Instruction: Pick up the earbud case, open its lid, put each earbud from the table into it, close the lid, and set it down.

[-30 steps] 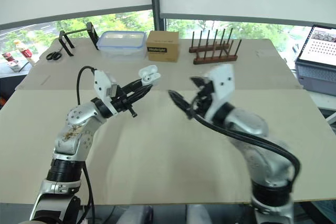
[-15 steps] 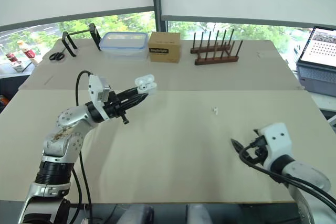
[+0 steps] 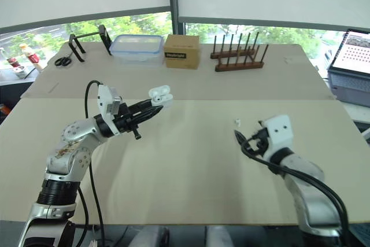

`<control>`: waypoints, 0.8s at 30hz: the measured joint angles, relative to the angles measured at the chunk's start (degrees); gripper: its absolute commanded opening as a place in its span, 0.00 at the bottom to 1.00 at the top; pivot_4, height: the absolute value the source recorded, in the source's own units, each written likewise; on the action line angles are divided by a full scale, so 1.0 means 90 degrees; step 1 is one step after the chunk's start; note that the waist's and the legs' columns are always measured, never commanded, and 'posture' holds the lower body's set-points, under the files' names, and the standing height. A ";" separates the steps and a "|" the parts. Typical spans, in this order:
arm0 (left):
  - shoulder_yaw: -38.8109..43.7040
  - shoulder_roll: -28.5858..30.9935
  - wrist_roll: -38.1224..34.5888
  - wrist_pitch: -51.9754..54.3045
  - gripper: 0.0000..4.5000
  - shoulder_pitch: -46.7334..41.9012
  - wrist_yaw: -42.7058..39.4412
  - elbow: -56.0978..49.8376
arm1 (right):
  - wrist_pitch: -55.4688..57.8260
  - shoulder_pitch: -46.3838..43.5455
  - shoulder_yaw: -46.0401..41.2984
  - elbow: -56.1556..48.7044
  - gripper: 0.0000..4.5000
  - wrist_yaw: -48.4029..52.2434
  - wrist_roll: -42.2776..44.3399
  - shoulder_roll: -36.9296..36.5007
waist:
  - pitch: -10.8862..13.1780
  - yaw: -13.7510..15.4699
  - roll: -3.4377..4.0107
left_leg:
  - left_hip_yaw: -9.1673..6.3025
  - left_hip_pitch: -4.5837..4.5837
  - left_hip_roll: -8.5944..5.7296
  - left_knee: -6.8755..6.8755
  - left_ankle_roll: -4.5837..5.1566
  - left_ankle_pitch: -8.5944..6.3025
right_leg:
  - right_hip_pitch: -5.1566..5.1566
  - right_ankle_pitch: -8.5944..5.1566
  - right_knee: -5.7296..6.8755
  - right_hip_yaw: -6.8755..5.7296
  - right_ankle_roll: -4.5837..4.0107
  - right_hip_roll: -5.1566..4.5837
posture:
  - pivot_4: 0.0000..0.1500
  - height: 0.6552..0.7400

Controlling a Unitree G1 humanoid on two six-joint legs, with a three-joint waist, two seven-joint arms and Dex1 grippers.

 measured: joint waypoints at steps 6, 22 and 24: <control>-0.0012 -0.0002 0.0002 -0.0002 0.11 -0.0004 -0.0027 0.0000 | -0.0140 -0.1192 0.0506 0.1570 1.00 -0.0505 -0.0554 0.0518 | 0.0000 -0.0020 0.0001 | 0.0002 0.0005 0.0001 -0.0003 0.0000 0.0000 | -0.0004 0.0002 0.0005 0.0002 0.0002 0.0004 | 1.00 1.00; -0.0016 0.0020 0.0002 0.0001 0.11 -0.0001 0.0059 -0.0068 | -0.0513 -0.1978 0.0255 0.3389 0.81 -0.1187 -0.0859 0.1231 | -0.0002 -0.0052 0.0003 | -0.0001 0.0004 0.0003 -0.0004 0.0000 0.0000 | -0.0008 0.0003 0.0012 0.0003 0.0002 0.0004 | 1.00 1.00; -0.0017 0.0019 0.0002 0.0002 0.11 -0.0001 0.0064 -0.0070 | -0.0367 -0.1924 0.0243 0.3249 0.66 -0.1195 -0.0799 0.1301 | -0.0002 -0.0060 0.0004 | 0.0000 0.0005 0.0003 -0.0004 0.0000 0.0000 | -0.0007 0.0003 0.0012 0.0004 0.0002 0.0004 | 1.00 1.00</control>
